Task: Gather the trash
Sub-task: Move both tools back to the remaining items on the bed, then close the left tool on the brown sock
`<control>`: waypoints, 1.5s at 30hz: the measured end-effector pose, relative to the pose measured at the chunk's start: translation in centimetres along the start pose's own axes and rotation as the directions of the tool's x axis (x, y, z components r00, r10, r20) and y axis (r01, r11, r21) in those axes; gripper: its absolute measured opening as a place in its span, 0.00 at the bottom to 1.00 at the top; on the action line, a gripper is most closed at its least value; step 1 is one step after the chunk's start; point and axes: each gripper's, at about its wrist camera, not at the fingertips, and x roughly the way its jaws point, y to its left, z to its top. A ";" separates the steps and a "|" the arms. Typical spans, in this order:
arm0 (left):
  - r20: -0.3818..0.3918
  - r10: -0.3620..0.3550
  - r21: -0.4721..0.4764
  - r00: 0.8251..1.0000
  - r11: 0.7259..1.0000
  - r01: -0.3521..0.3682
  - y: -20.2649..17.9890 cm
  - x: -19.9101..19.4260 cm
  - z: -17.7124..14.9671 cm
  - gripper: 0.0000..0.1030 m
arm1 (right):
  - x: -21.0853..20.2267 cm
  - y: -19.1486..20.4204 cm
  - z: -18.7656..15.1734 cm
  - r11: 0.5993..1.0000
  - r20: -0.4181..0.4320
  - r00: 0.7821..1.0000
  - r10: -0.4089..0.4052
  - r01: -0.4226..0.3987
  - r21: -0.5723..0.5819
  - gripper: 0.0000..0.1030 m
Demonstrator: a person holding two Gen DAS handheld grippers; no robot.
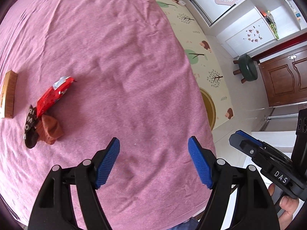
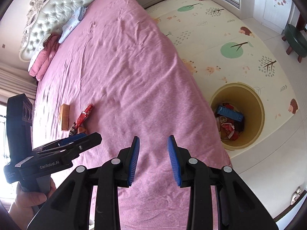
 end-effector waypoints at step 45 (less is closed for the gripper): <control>-0.083 -0.024 -0.379 0.996 0.925 -0.010 26.9 3.2 1.5 0.28 | 17.5 19.3 0.4 0.974 -0.282 0.959 0.018 -0.081 -0.213 0.30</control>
